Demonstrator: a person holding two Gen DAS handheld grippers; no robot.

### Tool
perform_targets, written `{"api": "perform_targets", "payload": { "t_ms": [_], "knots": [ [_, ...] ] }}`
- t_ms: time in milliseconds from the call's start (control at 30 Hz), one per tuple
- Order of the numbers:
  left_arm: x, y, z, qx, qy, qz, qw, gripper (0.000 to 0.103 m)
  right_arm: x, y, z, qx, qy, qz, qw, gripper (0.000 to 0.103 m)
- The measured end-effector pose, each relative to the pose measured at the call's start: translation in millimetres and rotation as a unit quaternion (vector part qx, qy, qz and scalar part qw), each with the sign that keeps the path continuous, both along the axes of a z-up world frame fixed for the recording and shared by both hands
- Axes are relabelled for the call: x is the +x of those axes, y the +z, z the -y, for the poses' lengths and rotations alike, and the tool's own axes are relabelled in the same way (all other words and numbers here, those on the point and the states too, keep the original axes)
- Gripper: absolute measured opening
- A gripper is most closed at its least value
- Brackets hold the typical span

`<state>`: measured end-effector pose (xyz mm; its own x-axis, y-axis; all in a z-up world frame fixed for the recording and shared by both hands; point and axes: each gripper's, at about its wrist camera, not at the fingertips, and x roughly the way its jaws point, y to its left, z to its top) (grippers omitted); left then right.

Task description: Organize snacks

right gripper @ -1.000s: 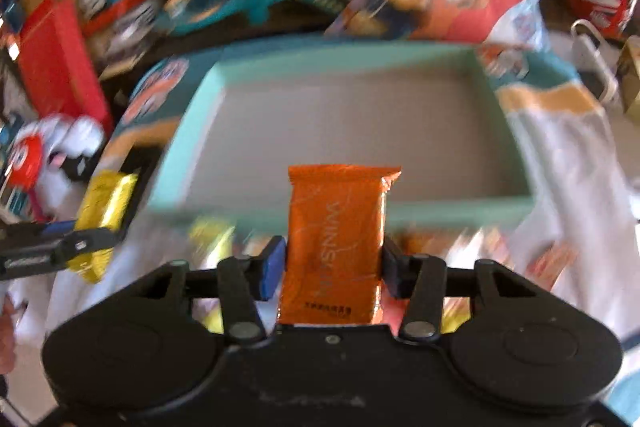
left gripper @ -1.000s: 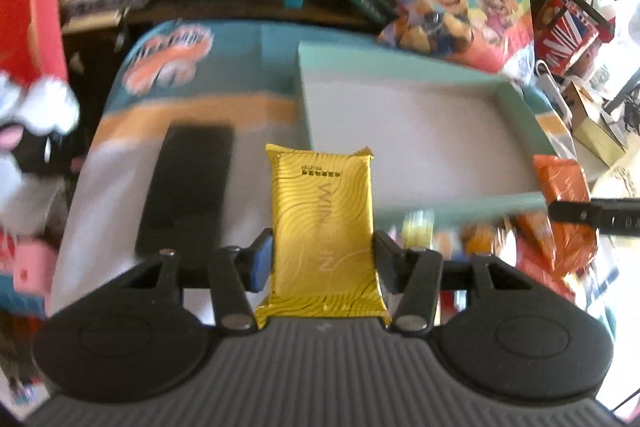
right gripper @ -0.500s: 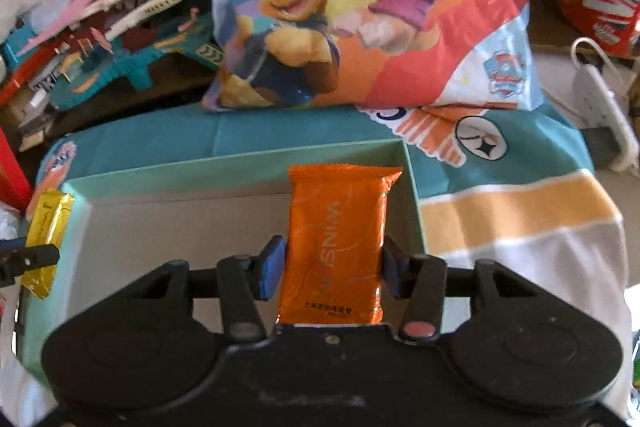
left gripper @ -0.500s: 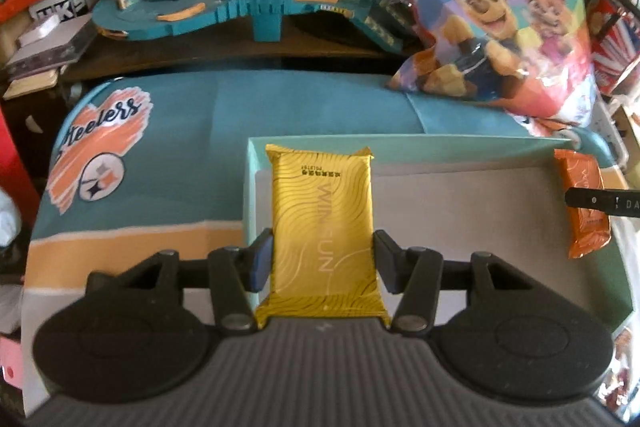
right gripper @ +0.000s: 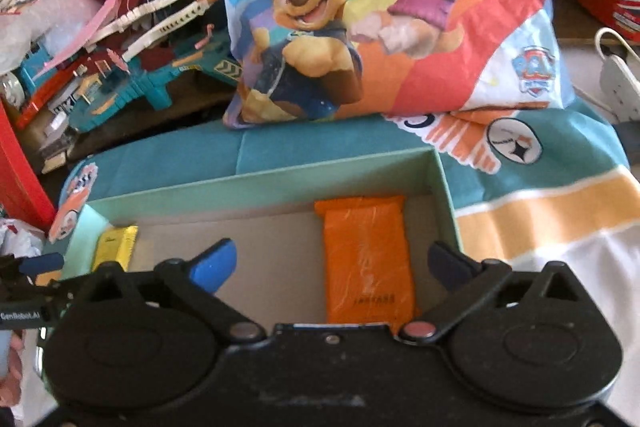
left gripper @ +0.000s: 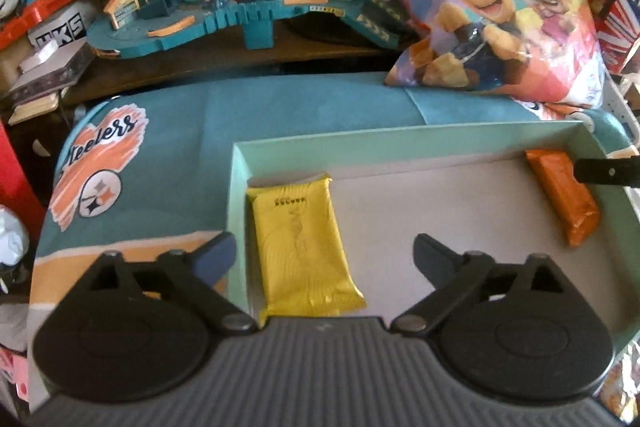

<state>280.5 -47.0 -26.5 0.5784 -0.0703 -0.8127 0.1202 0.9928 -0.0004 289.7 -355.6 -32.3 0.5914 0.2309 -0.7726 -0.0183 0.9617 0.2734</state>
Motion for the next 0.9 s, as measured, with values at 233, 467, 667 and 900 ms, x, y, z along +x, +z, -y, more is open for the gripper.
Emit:
{"api": "perform_targets", "payload": {
  "t_ms": [233, 467, 667, 900],
  "knots": [
    [-57.3, 21.5, -9.9, -0.019, -0.005, -0.001, 0.9998, 0.103, -70.7, 28.2, -7.2, 0.008, 0.003, 0.025, 1.000, 0.103],
    [-119.5, 18.3, -22.5, -0.036, -0.007, -0.024, 0.9990, 0.103, -134.6, 32.5, -17.5, -0.005, 0.018, -0.022, 1.000, 0.103],
    [-168.8, 2.7, -30.7, -0.032, -0.017, -0.048, 0.9982, 0.103, -184.7, 26.6, -25.4, -0.007, 0.013, -0.043, 0.999, 0.089],
    [-205.7, -21.1, -46.4, -0.031, -0.013, -0.081, 0.9961, 0.103, -219.0, 10.9, -39.9, -0.006, 0.055, -0.073, 0.996, 0.059]
  ]
}}
